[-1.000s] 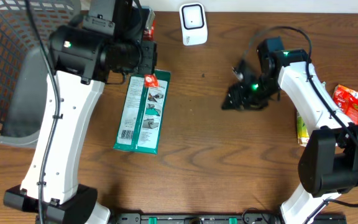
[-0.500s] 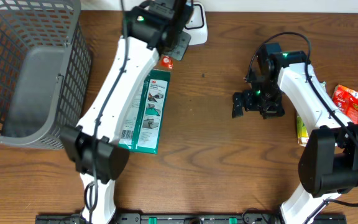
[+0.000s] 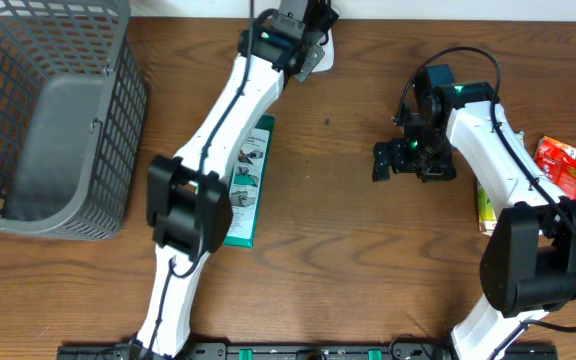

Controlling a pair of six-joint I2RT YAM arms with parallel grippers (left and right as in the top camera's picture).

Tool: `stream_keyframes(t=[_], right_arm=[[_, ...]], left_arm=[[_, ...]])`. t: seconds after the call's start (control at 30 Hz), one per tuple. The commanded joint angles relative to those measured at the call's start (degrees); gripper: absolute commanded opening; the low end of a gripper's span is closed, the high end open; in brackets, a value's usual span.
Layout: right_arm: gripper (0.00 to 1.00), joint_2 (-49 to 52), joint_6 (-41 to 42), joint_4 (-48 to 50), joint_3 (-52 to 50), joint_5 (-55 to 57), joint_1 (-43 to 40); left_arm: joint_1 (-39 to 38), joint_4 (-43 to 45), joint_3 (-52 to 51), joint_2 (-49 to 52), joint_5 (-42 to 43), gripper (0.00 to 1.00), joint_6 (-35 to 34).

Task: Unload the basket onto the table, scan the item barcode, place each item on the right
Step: 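Retract the right gripper and hold the stick up with the left gripper, then hold the Nescafe stick in front of the white scanner with the left gripper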

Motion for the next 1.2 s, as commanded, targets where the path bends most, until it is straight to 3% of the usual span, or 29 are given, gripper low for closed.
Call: stream_keyframes(t=[0.0, 0.17, 0.4, 1.17], right_arm=[[0.99, -1.22, 0.85, -0.02, -0.44, 0.26, 0.59], [0.99, -1.22, 0.85, -0.02, -0.44, 0.26, 0.59], [0.99, -1.22, 0.85, -0.02, -0.44, 0.26, 0.59], [0.99, -1.22, 0.85, -0.02, -0.44, 0.26, 0.59]], left_arm=[[0.17, 3.76, 0.68, 4.26, -6.32, 0.07, 9.64], [0.20, 10.40, 0.68, 8.61, -9.29, 0.07, 17.55], [0.79, 18.64, 0.66, 12.39, -11.10, 0.07, 20.48], [3.04, 20.46, 0.74, 14.86, -7.89, 0.07, 29.03]])
